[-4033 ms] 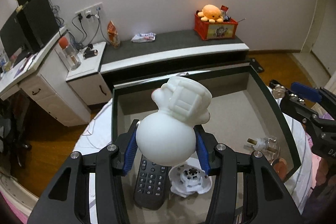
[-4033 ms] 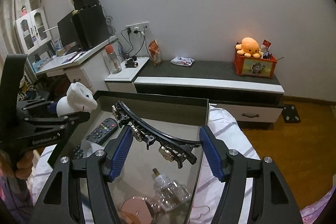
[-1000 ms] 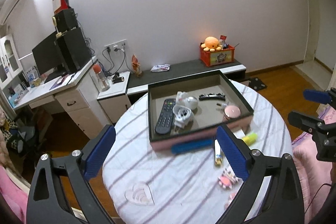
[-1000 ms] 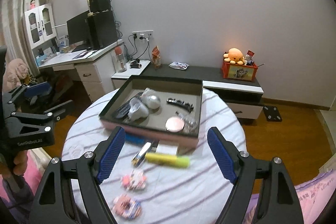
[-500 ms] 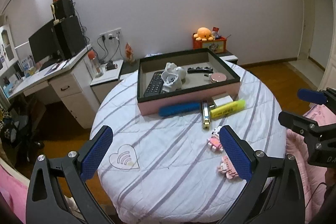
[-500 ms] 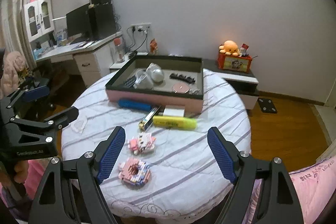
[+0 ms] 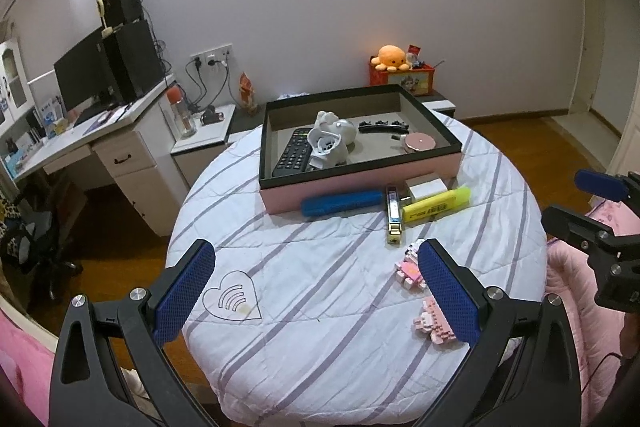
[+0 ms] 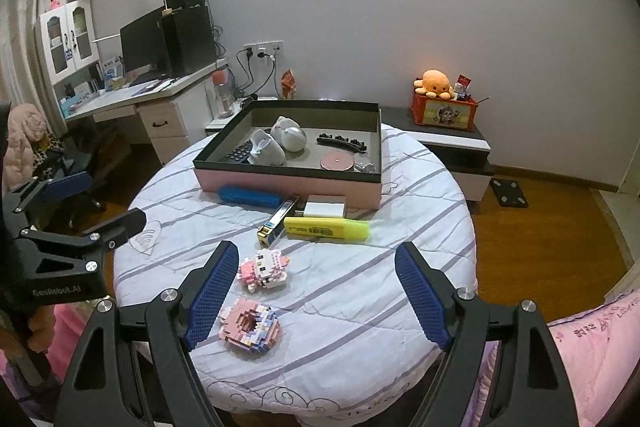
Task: Organize rigid objects
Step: 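Withdraw both open tools from the box, then grasp the blue-and-gold small box with the left tool while the right tool grasps the yellow highlighter, then carry the small box with the left tool while the right tool carries the highlighter toward the box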
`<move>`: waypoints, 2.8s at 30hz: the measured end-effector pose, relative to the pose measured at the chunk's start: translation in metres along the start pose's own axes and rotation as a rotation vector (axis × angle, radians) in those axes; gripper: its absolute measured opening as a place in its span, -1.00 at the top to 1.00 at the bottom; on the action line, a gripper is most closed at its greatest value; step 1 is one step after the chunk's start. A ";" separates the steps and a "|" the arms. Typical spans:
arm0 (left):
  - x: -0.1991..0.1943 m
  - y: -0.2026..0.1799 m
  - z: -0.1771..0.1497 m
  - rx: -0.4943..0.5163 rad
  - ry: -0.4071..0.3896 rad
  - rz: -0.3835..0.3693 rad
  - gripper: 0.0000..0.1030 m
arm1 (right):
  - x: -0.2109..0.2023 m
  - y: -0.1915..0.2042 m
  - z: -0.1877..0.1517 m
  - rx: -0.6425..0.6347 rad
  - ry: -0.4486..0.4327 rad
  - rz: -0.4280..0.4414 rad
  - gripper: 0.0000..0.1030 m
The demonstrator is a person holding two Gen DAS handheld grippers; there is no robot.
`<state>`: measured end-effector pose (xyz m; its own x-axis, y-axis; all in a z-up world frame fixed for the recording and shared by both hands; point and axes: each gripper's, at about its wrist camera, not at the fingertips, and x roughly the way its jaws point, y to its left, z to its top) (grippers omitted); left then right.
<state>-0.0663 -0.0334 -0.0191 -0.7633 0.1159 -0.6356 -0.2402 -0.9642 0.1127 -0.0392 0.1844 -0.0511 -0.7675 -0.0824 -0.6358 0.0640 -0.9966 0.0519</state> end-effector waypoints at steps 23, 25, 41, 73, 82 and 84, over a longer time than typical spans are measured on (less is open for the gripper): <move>0.155 -0.046 0.028 0.032 0.300 -0.072 -0.99 | 0.148 -0.042 0.016 -0.125 0.270 0.085 -0.59; 0.172 -0.047 0.025 0.022 0.342 -0.070 -0.99 | 0.165 -0.046 0.017 -0.128 0.301 0.110 -0.58; 0.209 -0.066 0.015 0.032 0.437 -0.181 -0.47 | 0.160 -0.055 -0.004 -0.112 0.393 0.143 0.25; 0.143 -0.036 0.018 0.040 0.279 -0.262 0.70 | 0.136 -0.041 0.023 -0.047 0.293 0.157 0.70; 0.194 -0.037 0.007 -0.035 0.417 -0.264 0.64 | 0.141 -0.049 0.016 -0.014 0.325 0.148 0.70; 0.195 -0.038 0.009 -0.031 0.410 -0.266 0.67 | 0.145 -0.053 0.015 -0.001 0.335 0.136 0.70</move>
<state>-0.2118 0.0281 -0.1403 -0.3772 0.2612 -0.8885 -0.3718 -0.9214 -0.1130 -0.1633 0.2257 -0.1339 -0.5003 -0.2089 -0.8403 0.1517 -0.9766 0.1524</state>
